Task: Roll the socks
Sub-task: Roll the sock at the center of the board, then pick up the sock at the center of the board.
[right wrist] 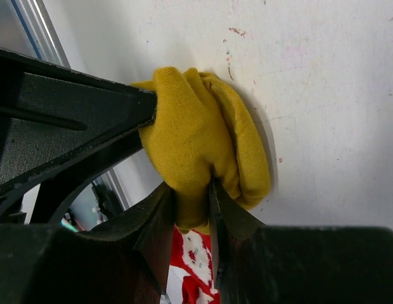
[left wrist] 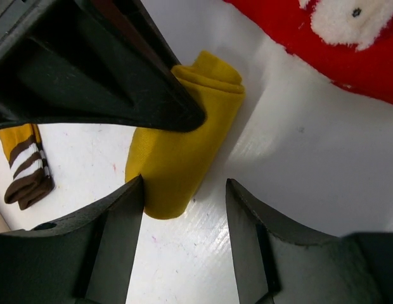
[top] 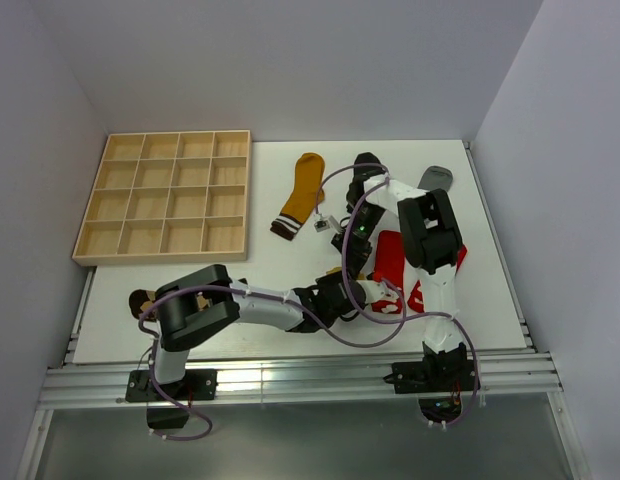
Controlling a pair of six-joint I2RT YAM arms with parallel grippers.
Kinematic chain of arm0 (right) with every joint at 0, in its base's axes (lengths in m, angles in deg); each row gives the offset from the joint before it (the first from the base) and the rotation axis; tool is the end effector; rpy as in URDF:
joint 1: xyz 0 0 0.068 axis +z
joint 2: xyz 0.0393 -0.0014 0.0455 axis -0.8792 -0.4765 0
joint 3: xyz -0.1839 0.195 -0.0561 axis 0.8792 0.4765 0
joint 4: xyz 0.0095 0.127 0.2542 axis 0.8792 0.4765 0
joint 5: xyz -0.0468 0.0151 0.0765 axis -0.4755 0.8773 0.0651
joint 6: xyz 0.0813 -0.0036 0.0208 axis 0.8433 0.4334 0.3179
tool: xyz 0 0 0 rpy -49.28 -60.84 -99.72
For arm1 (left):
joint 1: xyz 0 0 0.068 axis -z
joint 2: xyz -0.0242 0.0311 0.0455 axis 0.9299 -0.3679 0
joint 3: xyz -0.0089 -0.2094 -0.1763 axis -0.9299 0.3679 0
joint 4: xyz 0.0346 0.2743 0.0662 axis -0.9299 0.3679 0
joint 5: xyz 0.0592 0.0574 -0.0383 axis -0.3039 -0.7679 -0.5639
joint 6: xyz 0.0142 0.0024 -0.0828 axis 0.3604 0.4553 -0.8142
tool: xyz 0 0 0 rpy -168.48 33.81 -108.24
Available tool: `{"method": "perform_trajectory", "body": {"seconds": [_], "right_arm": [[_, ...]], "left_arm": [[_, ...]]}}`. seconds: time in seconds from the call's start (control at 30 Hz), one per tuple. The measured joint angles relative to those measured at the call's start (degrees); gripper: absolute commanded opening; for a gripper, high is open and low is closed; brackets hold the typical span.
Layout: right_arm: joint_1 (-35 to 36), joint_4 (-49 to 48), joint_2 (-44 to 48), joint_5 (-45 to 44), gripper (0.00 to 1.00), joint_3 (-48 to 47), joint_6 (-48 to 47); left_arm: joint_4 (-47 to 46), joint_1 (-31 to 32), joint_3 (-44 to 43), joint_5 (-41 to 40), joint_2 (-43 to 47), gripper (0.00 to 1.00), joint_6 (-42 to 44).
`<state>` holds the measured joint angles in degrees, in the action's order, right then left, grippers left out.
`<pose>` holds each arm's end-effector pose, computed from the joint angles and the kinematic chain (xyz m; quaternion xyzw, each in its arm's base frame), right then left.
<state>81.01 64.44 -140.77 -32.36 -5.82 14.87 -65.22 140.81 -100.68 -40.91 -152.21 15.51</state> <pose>0.3515 0.1735 0.0964 0.5130 -0.7706 -0.3703 0.0762 0.1674 -0.4013 0.1016 0.5140 0.7222 0.0184 0.4624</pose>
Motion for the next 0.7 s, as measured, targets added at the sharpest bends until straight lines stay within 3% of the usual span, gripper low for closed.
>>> {"method": "perform_trajectory", "body": {"seconds": [0.27, 0.53, 0.57, 0.7], "right_arm": [[-0.2, 1.6, -1.0, -0.4, 0.32, -0.9, 0.0], [-0.5, 3.0, -1.3, -1.8, 0.33, -1.0, 0.0], [-0.5, 3.2, -1.4, -2.1, 0.33, -1.0, 0.0], [-0.5, 3.5, -1.4, -2.8, 0.35, -1.0, 0.4]], "left_arm": [[-0.5, -2.3, -0.9, 3.6, -0.5, 0.52, -0.1], [2.8, -3.4, -3.9, 8.1, -1.7, 0.16, -0.3], [3.3, -3.4, -4.2, 8.8, -1.7, 0.08, -0.4], [4.3, -3.8, -4.9, 10.8, -1.7, 0.00, -0.6]]}}
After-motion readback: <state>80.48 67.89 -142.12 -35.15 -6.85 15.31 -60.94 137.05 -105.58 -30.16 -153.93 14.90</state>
